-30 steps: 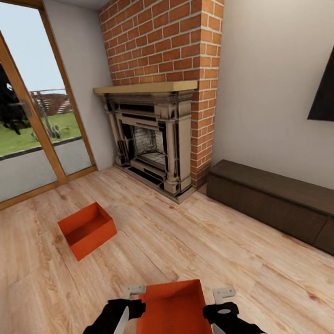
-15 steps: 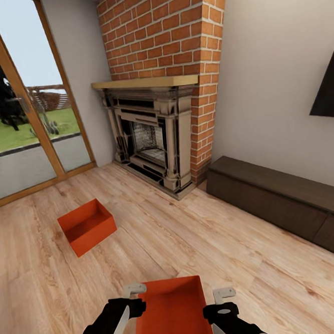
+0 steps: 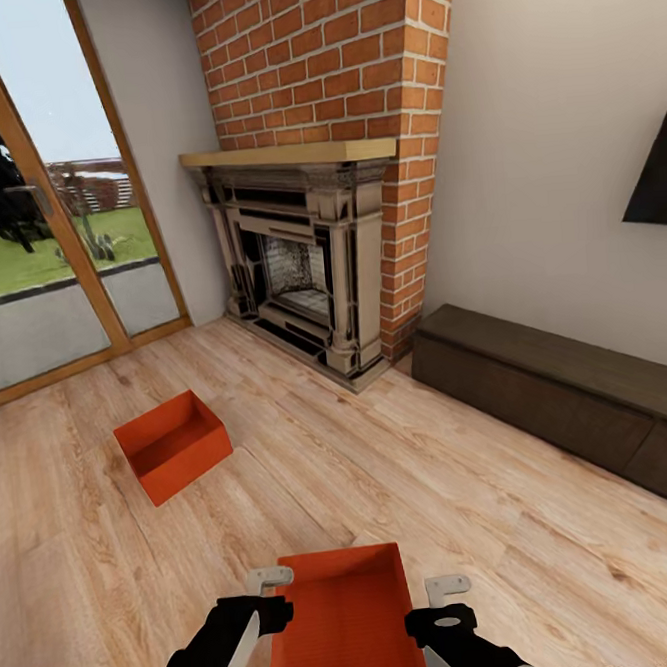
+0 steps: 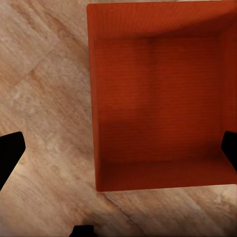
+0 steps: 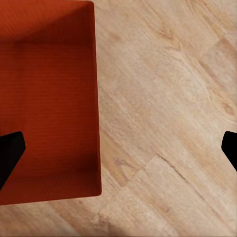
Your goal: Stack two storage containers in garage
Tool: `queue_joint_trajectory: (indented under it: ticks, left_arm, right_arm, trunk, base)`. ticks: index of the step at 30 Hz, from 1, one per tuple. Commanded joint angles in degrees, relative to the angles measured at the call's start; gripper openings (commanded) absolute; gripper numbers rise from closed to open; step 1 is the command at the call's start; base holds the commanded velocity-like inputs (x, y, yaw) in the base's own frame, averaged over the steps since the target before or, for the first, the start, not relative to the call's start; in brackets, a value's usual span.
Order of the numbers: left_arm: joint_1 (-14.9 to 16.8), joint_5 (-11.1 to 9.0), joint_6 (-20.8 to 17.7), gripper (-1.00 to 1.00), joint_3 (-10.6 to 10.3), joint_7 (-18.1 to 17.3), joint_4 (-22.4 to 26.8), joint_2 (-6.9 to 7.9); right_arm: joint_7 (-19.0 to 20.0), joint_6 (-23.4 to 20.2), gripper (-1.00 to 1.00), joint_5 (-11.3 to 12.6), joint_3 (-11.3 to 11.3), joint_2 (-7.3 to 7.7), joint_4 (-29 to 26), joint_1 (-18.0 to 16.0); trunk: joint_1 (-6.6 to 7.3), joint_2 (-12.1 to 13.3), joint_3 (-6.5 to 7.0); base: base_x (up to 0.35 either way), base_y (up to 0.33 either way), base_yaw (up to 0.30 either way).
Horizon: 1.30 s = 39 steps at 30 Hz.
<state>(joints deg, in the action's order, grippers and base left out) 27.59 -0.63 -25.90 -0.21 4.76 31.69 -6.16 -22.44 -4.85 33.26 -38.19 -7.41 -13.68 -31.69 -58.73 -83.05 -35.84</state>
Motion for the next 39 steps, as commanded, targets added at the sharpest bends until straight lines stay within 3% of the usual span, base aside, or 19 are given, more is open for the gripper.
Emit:
queue_joint_trajectory:
  ticks: [1,39]
  left_arm:
    - [0.0,0.0,-0.3,1.00,0.0,0.2,0.1,0.00]
    - [0.0,-0.7,-0.1,1.00,0.4,0.2,-0.2,0.36]
  right_arm:
    - [-0.4,-0.4,1.00,0.2,-0.5,0.03,-0.1,0.0]
    - [-0.4,-0.4,1.00,-0.1,-0.7,0.11,-0.1,0.0]
  trunk:
    - [0.00,0.0,-0.15]
    - [0.00,0.0,-3.68]
  base:
    - [0.000,0.000,0.000]
    - [0.000,0.000,0.000]
